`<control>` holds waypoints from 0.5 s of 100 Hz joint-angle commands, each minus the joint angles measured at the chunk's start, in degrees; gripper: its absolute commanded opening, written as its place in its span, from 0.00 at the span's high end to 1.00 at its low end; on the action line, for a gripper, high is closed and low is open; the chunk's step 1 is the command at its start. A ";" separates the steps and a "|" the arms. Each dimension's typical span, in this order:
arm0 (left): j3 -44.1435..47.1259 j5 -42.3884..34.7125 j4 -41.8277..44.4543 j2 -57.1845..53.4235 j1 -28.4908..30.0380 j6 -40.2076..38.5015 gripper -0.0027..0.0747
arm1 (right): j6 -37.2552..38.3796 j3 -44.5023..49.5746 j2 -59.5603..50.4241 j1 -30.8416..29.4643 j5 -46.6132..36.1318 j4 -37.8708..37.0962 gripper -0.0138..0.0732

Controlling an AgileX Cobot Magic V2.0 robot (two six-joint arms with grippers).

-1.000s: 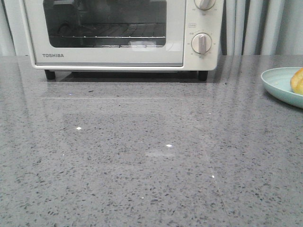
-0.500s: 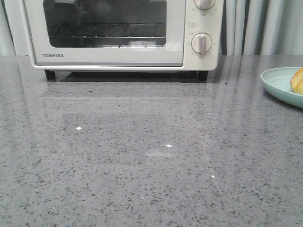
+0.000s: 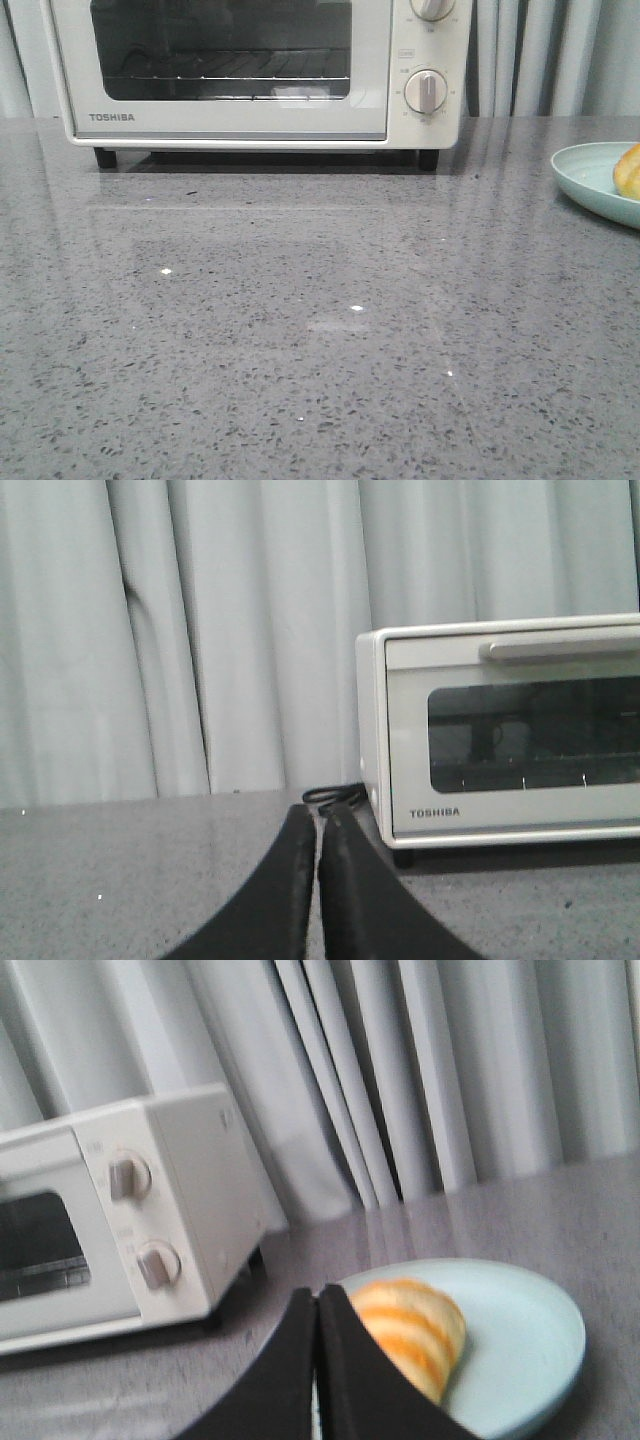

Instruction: Put bread in oven

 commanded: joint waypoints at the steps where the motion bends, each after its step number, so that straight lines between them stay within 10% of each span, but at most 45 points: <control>1: 1.17 -8.37 -0.10 -1.49 -0.57 -0.07 0.99 | -0.09 1.45 -1.21 -0.07 -8.63 0.09 0.92; 50: -0.22 -23.07 -3.45 -1.49 -0.69 -15.07 0.99 | 10.88 -1.10 -1.21 -0.07 -5.74 0.18 0.92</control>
